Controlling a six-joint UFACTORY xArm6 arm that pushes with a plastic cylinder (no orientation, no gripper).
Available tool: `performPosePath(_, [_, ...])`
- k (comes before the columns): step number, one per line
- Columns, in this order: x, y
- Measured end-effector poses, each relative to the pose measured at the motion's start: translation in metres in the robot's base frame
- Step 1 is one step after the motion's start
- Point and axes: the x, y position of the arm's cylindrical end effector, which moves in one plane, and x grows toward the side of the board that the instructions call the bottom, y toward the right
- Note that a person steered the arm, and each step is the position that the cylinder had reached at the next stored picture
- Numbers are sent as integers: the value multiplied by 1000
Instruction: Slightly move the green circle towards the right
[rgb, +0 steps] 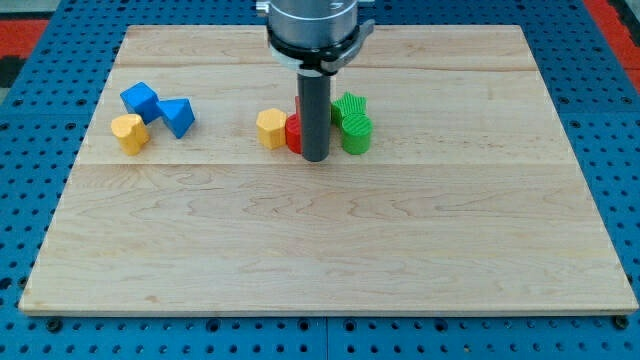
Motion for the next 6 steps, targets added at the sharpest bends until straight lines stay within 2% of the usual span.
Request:
performPosePath(2, [-7,7])
performPosePath(4, [-21,48])
performPosePath(6, [-18,28])
